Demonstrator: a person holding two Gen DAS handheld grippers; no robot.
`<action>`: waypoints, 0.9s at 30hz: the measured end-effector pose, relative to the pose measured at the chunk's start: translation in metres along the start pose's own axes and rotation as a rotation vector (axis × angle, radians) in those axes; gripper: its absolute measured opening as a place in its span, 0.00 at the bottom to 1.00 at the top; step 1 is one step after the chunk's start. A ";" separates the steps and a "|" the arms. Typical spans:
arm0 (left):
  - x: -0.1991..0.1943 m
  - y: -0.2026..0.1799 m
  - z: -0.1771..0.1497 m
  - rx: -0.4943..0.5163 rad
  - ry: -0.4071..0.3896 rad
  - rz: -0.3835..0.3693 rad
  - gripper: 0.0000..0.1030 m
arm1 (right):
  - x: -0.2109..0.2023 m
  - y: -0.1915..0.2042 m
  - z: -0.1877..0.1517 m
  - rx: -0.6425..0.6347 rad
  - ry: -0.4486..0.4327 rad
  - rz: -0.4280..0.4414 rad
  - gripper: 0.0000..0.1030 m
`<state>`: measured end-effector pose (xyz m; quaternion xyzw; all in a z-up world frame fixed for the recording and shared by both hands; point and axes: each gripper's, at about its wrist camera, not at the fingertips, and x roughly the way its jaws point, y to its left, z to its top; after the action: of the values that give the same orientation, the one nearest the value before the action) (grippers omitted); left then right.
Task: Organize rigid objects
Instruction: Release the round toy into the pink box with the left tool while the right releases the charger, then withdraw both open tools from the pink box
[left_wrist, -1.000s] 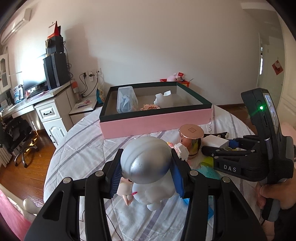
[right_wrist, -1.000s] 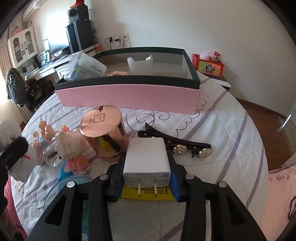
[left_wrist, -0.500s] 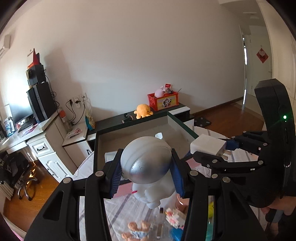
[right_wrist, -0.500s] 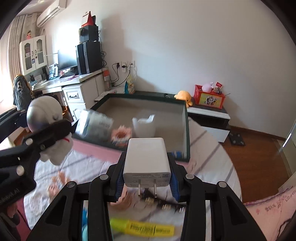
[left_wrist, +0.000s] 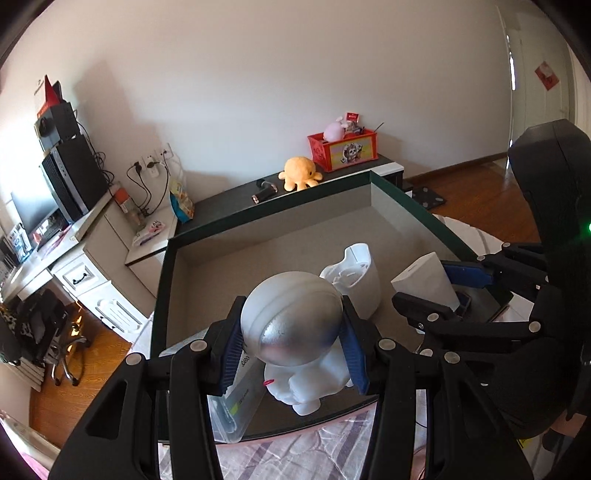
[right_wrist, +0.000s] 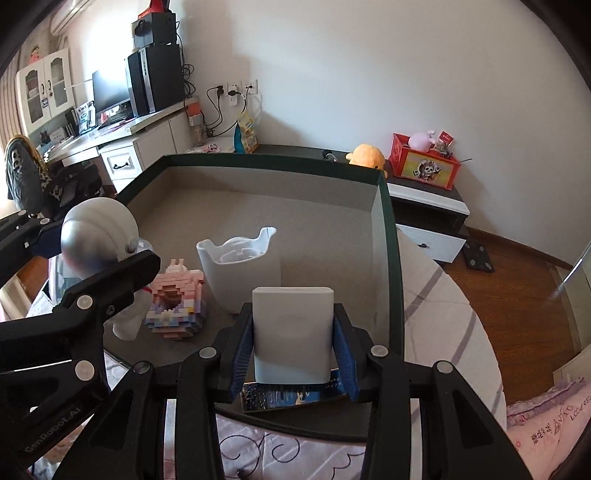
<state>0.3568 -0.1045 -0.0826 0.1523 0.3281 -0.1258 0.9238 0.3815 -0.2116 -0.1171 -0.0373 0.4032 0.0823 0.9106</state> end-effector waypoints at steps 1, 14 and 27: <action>0.002 0.001 -0.001 -0.004 0.003 0.003 0.47 | 0.002 -0.002 -0.001 0.007 0.003 0.011 0.41; -0.095 0.020 -0.027 -0.104 -0.230 0.104 0.97 | -0.081 -0.003 -0.016 0.074 -0.184 -0.020 0.80; -0.237 0.025 -0.117 -0.256 -0.440 0.213 1.00 | -0.218 0.058 -0.112 0.058 -0.528 -0.119 1.00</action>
<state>0.1205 -0.0073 -0.0116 0.0371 0.1150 -0.0157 0.9926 0.1456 -0.1953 -0.0310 -0.0123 0.1511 0.0239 0.9882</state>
